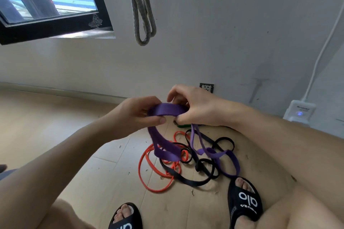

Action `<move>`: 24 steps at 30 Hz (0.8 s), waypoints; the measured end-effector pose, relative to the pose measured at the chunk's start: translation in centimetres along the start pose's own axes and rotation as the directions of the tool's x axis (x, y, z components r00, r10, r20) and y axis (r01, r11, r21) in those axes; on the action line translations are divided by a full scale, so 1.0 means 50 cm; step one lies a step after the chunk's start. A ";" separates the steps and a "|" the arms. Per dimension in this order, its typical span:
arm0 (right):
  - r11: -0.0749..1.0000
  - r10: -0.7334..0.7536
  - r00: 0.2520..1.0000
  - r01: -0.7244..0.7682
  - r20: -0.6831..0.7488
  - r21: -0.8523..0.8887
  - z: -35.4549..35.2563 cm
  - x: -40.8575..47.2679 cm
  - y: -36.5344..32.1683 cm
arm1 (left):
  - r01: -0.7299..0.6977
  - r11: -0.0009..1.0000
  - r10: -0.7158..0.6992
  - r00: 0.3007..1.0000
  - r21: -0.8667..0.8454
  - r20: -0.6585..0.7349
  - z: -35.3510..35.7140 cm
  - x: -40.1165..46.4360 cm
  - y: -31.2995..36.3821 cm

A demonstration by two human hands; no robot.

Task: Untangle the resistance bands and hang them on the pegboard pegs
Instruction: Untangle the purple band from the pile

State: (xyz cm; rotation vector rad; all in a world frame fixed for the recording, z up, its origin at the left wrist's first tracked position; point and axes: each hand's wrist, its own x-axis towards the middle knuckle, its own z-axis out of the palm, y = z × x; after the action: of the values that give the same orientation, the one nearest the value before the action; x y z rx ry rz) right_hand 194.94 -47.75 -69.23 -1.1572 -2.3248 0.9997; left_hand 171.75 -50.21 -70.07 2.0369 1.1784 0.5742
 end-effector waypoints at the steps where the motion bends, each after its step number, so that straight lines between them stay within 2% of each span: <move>1: 0.999 0.013 0.999 -0.012 0.031 -0.044 -0.001 0.000 0.008 | 0.004 1.000 -0.004 1.000 -0.025 -0.007 -0.002 -0.002 0.003; 3: 0.993 0.037 0.998 -0.030 0.055 -0.115 -0.001 0.003 0.025 | 0.001 0.996 -0.003 1.000 -0.089 -0.022 -0.007 -0.003 0.009; 6: 0.991 0.061 0.998 -0.058 0.019 -0.122 -0.004 0.009 0.047 | -0.025 0.987 0.018 0.999 -0.161 -0.046 -0.013 -0.004 0.020; 10: 0.980 0.143 0.990 -0.143 -0.010 -0.140 -0.017 0.003 0.081 | -0.004 0.959 -0.024 0.995 -0.284 -0.096 -0.036 -0.012 0.012; 12: 0.976 0.154 0.986 -0.162 -0.065 -0.144 -0.035 -0.004 0.085 | 0.080 0.981 -0.082 0.997 -0.175 -0.004 -0.046 -0.020 -0.013; 15: 0.984 0.112 0.985 -0.128 -0.132 -0.122 -0.049 -0.011 0.061 | 0.214 0.972 -0.229 0.957 0.100 0.181 -0.040 -0.029 -0.053; 17: 0.990 0.061 0.987 -0.079 -0.147 -0.120 -0.042 -0.007 0.030 | 0.245 0.954 -0.281 0.933 0.175 0.226 -0.022 -0.029 -0.060; 19: 0.992 0.002 0.989 -0.020 -0.150 -0.121 -0.032 0.000 -0.003 | 0.222 0.963 -0.252 0.945 0.154 0.208 -0.003 -0.020 -0.048; 22: 0.994 -0.053 0.991 0.041 -0.124 -0.100 -0.022 0.004 -0.036 | 0.126 0.992 -0.127 0.986 0.014 0.110 0.013 -0.004 -0.021; 24: 0.996 -0.052 0.994 0.045 -0.095 -0.072 -0.022 0.002 -0.043 | 0.031 0.999 -0.030 0.998 -0.018 0.060 0.018 0.002 -0.009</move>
State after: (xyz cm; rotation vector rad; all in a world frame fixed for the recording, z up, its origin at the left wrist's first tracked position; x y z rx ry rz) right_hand 194.36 -48.08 -66.91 -1.1433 -2.3159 0.8330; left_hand 172.17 -50.28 -70.99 2.0028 1.1624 0.5048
